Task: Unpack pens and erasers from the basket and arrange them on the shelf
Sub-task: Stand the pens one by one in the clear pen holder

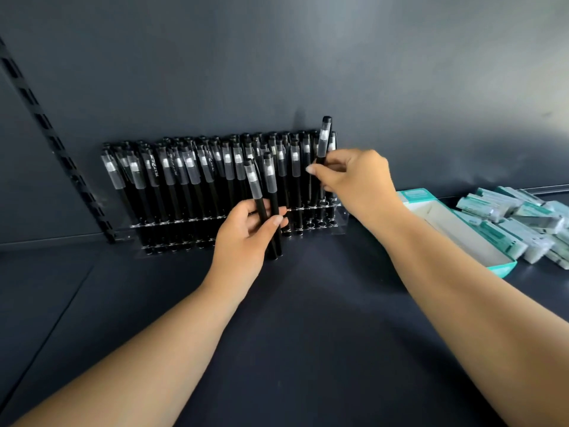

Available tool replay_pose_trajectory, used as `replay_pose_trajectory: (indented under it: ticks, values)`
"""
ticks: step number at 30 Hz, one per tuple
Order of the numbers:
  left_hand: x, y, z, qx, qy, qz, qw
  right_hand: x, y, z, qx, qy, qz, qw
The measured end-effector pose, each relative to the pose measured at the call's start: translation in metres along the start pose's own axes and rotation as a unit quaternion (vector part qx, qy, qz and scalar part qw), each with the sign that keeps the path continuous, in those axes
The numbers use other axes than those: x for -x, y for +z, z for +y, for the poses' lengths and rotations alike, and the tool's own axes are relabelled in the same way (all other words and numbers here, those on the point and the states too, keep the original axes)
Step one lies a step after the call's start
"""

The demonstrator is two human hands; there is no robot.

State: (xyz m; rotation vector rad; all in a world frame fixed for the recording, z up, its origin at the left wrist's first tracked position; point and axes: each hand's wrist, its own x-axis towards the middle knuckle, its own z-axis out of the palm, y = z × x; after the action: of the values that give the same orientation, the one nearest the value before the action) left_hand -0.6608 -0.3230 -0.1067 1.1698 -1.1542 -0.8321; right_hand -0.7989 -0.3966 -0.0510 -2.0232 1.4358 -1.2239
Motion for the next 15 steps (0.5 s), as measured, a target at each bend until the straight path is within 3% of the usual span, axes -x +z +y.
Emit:
replay_pose_trajectory:
  ticks: [15]
  values:
    - [-0.0071, -0.0018, -0.0089, 0.004, -0.023, -0.001, 1.0, 0.0025, 0.0081, 0.0095, 0.117, 0.003, -0.049, 0.992]
